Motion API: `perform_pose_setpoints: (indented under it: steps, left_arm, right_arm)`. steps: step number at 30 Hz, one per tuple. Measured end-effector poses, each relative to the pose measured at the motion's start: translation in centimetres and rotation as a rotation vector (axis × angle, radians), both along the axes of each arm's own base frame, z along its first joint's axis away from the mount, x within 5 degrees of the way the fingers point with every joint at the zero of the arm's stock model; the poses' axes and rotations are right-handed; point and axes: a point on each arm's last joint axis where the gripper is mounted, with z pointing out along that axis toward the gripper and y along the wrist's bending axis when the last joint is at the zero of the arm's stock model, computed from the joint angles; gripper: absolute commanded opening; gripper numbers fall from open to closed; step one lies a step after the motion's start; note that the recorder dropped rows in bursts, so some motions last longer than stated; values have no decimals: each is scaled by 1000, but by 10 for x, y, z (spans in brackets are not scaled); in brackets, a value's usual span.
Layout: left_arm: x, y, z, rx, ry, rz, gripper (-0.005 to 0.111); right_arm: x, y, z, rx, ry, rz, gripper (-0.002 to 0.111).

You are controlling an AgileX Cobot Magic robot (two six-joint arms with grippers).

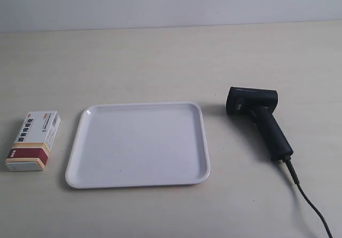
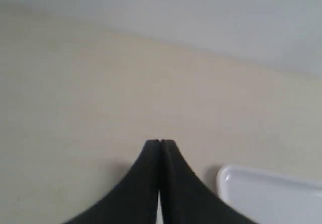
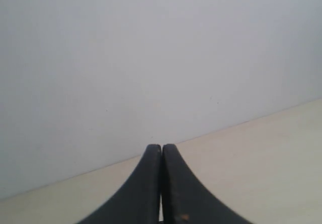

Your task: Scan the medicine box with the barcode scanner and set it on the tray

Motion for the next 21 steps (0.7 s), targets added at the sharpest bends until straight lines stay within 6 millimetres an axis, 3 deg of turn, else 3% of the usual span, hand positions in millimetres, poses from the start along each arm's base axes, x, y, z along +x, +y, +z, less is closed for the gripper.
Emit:
perform_pose_setpoints:
  steps: [4, 8, 14, 21]
  left_arm:
    - [30, -8, -40, 60, 239, -72, 58]
    - [50, -22, -68, 119, 298, -149, 106]
    - [66, -45, -99, 202, 315, -260, 104]
    - [73, -52, -131, 252, 379, -301, 104]
  right_arm:
    - [0, 0, -1, -1, 6, 1, 0]
    - [0, 0, -1, -2, 8, 2, 0]
    - [0, 0, -1, -5, 15, 3, 0]
    - [0, 0, -2, -5, 17, 3, 0]
